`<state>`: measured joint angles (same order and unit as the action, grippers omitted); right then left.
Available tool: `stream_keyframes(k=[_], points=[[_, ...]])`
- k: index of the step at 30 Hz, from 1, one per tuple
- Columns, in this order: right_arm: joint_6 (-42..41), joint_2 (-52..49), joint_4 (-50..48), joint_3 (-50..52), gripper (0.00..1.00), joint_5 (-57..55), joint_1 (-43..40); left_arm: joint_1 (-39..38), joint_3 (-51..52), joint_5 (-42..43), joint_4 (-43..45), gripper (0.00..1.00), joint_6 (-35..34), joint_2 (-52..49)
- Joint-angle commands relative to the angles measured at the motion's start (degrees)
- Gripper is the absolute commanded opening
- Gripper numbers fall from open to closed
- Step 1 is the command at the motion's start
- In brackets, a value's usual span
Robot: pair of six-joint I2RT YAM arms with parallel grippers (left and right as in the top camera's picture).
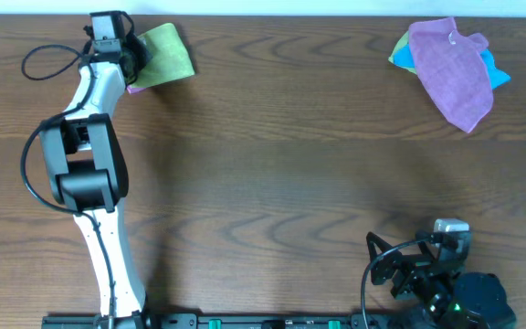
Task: Fold the cloth
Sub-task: 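Lower and adjust the green bundle on the purple cloth with the left gripper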
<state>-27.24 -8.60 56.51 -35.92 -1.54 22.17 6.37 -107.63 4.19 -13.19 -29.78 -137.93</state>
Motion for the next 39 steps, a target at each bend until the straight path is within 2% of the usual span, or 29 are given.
stream_keyframes(k=[1, 4, 10, 14, 21, 25, 28, 32, 33, 34, 39], points=[[-1.01, 0.33, 0.09, 0.15, 0.99, -0.61, -0.57, 0.52, -0.96, -4.35, 0.02, 0.07, -0.02, -1.20], [-1.01, 0.33, 0.09, 0.13, 0.99, -0.59, -0.57, 1.05, -0.96, -4.44, 0.04, 0.07, -0.02, -1.14], [-1.01, 0.33, 0.09, 0.15, 0.99, -0.59, -0.57, 1.92, -1.68, 2.01, -0.04, 0.07, 0.15, 1.16], [-1.01, 0.33, 0.09, 0.15, 0.99, -0.59, -0.57, 1.88, -2.32, 3.39, -0.85, 0.14, 4.85, 4.70], [-1.01, 0.33, 0.09, 0.13, 0.99, -0.59, -0.57, 1.86, -2.51, 3.34, -11.91, 0.16, 12.13, 11.74], [-1.01, 0.33, 0.09, 0.15, 0.99, -0.59, -0.57, 1.84, -2.51, 3.32, -18.78, 0.24, 16.55, 15.39], [-1.01, 0.33, 0.09, 0.13, 0.99, -0.59, -0.57, 1.86, -2.51, 3.30, -23.78, 0.38, 19.10, 18.10], [-1.01, 0.33, 0.09, 0.15, 0.99, -0.59, -0.57, 1.84, -2.51, 3.28, -30.12, 0.75, 20.94, 21.51], [-1.01, 0.33, 0.09, 0.15, 0.99, -0.59, -0.57, 1.84, -2.51, 3.13, -31.47, 0.93, 21.05, 22.23], [-1.01, 0.33, 0.09, 0.13, 0.99, -0.59, -0.57, 1.86, -2.51, 2.89, -32.70, 0.96, 21.05, 22.91], [-1.01, 0.33, 0.09, 0.13, 0.99, -0.59, -0.57, 1.86, -2.51, 2.91, -37.29, 0.95, 21.07, 25.86]])
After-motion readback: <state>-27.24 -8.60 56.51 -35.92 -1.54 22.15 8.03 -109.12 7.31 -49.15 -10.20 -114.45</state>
